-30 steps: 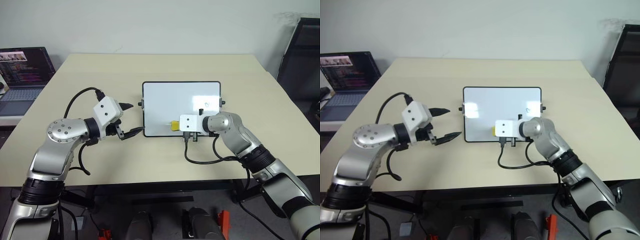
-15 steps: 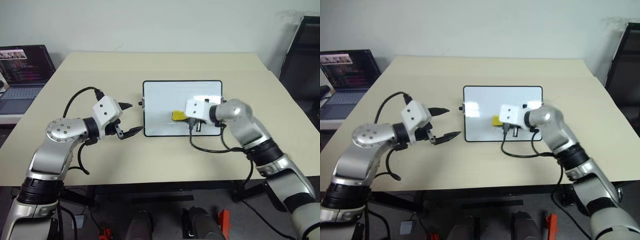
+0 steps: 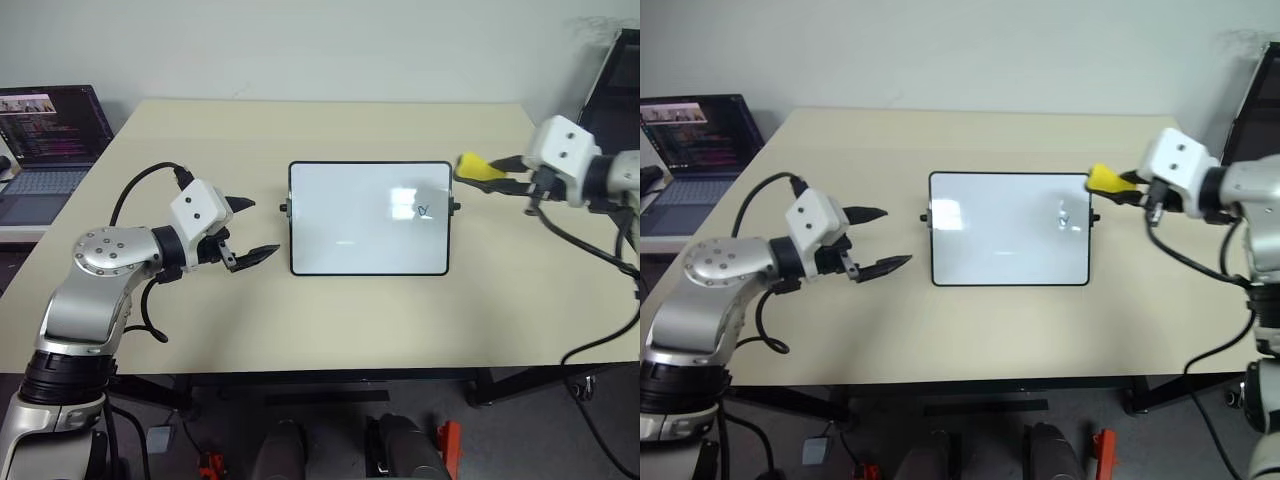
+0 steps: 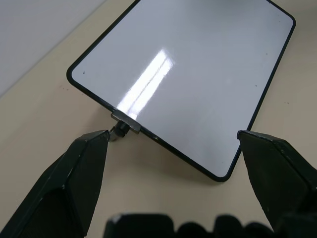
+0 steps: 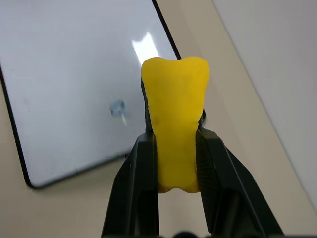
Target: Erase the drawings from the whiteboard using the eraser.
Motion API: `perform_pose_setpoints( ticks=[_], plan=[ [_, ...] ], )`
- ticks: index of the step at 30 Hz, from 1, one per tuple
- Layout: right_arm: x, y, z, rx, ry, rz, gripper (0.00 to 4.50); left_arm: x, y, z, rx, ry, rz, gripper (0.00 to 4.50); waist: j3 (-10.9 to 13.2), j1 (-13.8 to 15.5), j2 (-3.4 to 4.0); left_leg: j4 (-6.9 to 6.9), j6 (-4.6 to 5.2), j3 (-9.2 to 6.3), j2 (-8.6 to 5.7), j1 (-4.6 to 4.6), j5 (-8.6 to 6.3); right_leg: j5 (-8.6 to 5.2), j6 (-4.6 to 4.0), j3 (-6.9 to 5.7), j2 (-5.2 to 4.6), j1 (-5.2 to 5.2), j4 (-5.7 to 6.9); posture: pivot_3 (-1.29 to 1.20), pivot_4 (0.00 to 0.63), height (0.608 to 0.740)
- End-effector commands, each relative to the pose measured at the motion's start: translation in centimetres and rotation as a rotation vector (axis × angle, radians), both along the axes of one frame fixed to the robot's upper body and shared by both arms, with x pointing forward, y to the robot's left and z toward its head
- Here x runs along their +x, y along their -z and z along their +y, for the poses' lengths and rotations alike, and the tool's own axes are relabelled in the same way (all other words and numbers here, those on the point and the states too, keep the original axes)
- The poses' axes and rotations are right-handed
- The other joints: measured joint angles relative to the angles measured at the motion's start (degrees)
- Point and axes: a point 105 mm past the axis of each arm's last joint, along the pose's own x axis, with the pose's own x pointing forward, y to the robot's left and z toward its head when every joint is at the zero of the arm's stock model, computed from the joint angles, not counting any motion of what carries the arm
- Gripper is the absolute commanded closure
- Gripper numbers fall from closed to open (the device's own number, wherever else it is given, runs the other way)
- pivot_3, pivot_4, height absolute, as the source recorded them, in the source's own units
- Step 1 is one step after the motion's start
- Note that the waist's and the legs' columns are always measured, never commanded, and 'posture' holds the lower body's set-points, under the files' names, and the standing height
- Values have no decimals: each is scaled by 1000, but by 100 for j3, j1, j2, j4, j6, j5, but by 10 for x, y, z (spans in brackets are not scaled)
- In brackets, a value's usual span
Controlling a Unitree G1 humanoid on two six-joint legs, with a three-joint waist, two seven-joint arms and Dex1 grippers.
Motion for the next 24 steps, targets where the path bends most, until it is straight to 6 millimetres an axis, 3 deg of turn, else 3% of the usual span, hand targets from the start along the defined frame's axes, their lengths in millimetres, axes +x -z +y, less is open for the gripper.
perform_pose_setpoints(
  ticks=[1, 6, 24],
  plan=[
    [-6, -13, -14, 21, 7, -65, 3809, -3, -15, -5, -1, 22, -55, 0, 2, -40, 4, 0, 0, 3, 0, 2, 0, 0, 1, 3, 0, 0, 3, 0, 150, 740],
    [-7, -10, -19, 26, 19, -60, 3809, -3, -13, -6, 0, 28, -49, 0, 8, -88, 13, 0, 0, 5, 1, 4, 0, 1, 2, 6, 0, 0, 6, 0, 150, 740],
    [-2, -6, -8, 22, -8, -55, 3810, -2, -14, -9, 3, 39, -54, 0, 8, -85, 14, 1, 0, 5, 0, 4, 0, 0, 4, 6, 0, 0, 6, 0, 150, 740]
  ],
)
